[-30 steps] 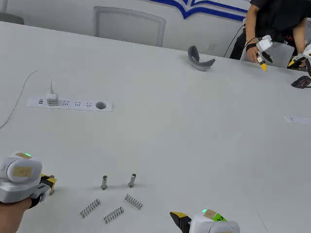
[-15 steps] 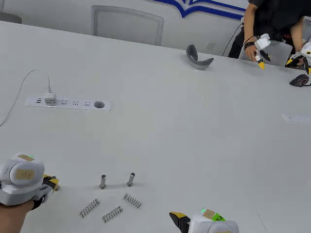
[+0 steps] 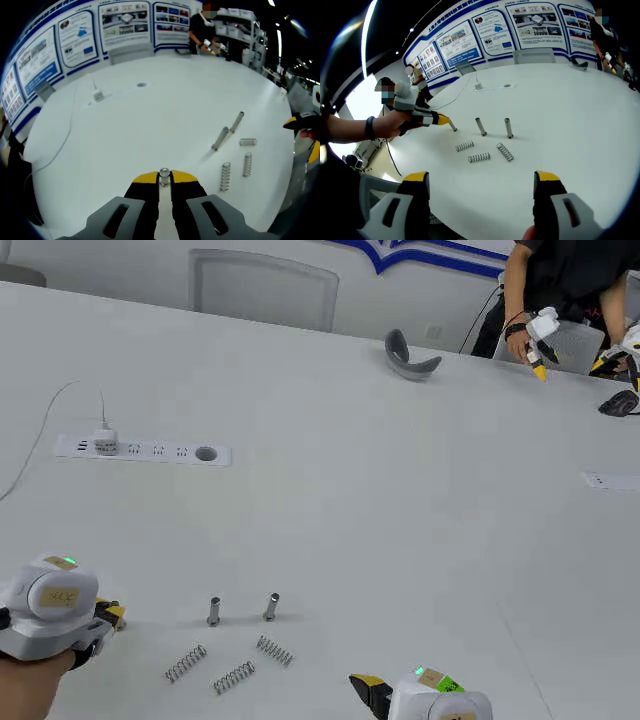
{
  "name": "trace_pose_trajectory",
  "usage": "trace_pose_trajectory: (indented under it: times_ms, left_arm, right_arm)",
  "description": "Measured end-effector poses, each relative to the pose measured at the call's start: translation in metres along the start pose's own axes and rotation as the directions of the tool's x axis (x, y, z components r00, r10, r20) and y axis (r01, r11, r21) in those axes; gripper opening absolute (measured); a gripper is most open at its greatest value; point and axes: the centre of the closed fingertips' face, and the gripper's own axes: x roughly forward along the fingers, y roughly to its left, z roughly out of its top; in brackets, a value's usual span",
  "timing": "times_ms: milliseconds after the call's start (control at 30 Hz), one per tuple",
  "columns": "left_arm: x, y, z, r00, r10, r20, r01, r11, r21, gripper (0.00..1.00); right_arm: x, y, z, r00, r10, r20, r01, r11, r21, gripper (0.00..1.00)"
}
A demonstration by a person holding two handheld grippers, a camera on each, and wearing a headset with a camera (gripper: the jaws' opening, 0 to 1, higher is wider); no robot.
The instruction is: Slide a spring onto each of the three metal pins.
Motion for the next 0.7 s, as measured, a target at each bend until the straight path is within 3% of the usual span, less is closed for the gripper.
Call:
trace_pose_trajectory:
  times_ms: [700]
  left_arm:
    - [0.0022, -0.0024, -0.0076, 0.9998, 0.008, -0.02, -0.008, 1.0, 0.007, 0.08]
  right_arm:
    - [0.0019, 0.001, -0.0016, 1.0, 0.003, -0.009, -0.003, 1.0, -0.003, 0.87]
